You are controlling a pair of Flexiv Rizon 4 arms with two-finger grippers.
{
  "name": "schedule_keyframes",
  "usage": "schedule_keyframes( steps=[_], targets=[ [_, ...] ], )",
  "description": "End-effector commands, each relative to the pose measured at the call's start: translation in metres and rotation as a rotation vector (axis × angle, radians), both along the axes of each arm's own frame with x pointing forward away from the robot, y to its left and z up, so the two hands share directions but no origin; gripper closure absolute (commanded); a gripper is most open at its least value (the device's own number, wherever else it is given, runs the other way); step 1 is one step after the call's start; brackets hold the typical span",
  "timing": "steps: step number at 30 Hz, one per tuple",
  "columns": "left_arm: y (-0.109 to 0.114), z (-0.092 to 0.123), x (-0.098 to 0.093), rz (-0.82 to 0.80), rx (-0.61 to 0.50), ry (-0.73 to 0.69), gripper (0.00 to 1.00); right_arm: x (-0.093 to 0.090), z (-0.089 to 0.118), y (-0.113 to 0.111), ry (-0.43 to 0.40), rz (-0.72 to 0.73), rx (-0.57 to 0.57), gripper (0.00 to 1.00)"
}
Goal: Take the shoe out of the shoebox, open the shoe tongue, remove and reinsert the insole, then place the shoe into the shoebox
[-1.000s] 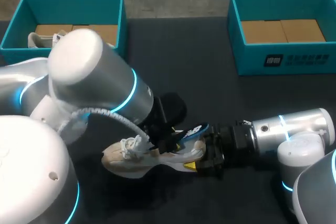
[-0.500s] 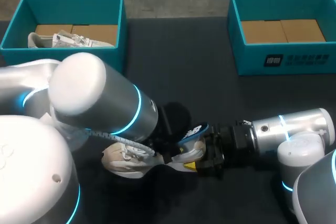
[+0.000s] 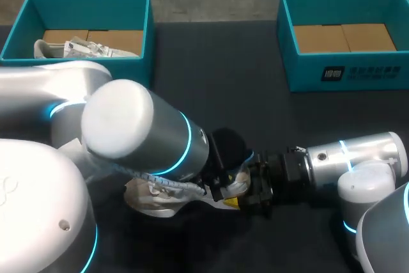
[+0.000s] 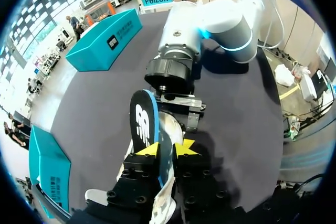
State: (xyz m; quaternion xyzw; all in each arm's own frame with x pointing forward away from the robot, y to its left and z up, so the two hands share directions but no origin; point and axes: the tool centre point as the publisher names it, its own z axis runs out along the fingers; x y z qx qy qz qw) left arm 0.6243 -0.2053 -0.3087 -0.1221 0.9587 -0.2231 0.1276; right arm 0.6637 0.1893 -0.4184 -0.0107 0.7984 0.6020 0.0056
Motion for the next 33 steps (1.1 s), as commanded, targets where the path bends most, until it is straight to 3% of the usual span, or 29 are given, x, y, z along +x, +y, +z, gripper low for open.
schedule_keyframes(
  steps=[1,9,21,30,33],
  targets=[
    [-0.008,-0.002,-0.001,0.016,0.012,-0.023,1.0,0.0,0.001,0.001,0.001,0.001,-0.007,1.0],
    [-0.013,0.01,-0.005,-0.001,0.008,-0.036,1.0,0.0,0.001,0.001,0.001,0.001,-0.007,1.0],
    [-0.013,0.053,-0.027,-0.054,-0.008,-0.056,1.0,0.0,0.001,0.001,0.001,0.001,-0.007,1.0],
    [-0.009,0.067,-0.036,-0.047,-0.011,-0.06,1.0,0.0,0.001,0.001,0.001,0.001,-0.007,1.0],
    [-0.007,0.071,-0.04,-0.038,-0.016,-0.073,0.79,0.0,0.001,0.001,0.001,0.001,-0.007,1.0]
  ],
)
